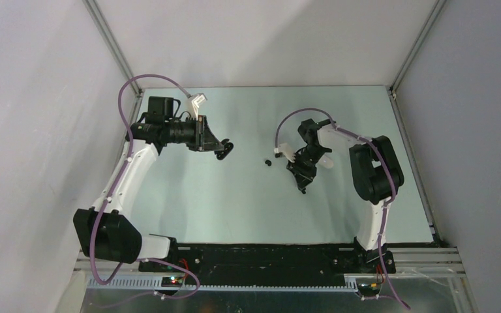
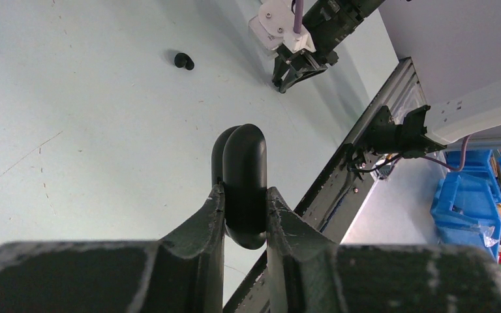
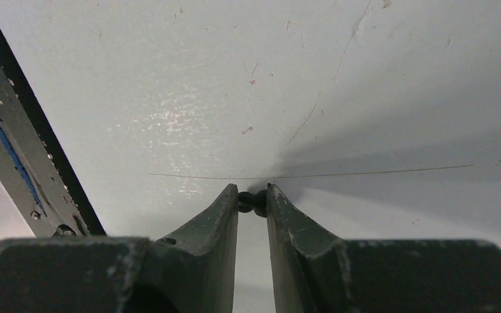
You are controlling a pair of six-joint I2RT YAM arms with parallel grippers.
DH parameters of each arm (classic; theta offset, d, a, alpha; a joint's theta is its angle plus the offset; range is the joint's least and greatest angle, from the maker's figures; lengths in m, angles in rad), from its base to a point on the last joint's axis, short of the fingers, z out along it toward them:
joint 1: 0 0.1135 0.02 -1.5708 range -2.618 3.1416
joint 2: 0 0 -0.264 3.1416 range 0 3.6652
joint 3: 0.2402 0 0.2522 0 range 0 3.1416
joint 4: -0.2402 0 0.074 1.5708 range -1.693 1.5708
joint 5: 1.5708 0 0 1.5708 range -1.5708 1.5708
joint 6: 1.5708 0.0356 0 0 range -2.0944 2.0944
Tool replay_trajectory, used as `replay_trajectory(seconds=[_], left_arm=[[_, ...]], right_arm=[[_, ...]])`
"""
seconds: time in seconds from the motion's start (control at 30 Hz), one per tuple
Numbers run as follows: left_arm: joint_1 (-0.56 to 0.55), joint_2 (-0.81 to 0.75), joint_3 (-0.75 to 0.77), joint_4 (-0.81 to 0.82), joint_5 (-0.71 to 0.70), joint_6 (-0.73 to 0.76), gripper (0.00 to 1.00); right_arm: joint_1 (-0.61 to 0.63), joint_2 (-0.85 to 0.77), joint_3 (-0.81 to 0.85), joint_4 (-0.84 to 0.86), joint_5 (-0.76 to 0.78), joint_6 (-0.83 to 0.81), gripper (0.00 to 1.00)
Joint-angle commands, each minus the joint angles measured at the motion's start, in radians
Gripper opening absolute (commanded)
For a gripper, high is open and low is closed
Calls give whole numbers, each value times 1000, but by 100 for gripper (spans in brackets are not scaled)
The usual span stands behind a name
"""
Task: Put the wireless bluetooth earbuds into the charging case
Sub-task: Pick up the earbud from the center of the board.
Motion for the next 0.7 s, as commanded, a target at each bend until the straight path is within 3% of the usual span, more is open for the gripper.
replay_trajectory(seconds=[0.0, 0.4, 0.47, 0.5, 0.53, 0.67], left_arm=[[-5, -2, 25, 13, -4, -1, 0], [-5, -3, 23, 13, -4, -1, 0], [-5, -1, 22, 13, -5, 2, 0], [-5, 0, 25, 105, -6, 4, 0], [-4, 1, 25, 35, -7, 8, 0], [5, 7, 28, 7, -15, 25, 0]], right_arm=[[-17, -10, 11, -19, -3, -50, 26], [-56, -16, 44, -57, 3, -101, 26], [-56, -42, 45, -54, -5, -147, 26], [-50, -60, 45, -48, -7, -189, 25], [-45, -68, 45, -41, -10, -209, 25], [-14, -105, 44, -37, -46, -394, 23]])
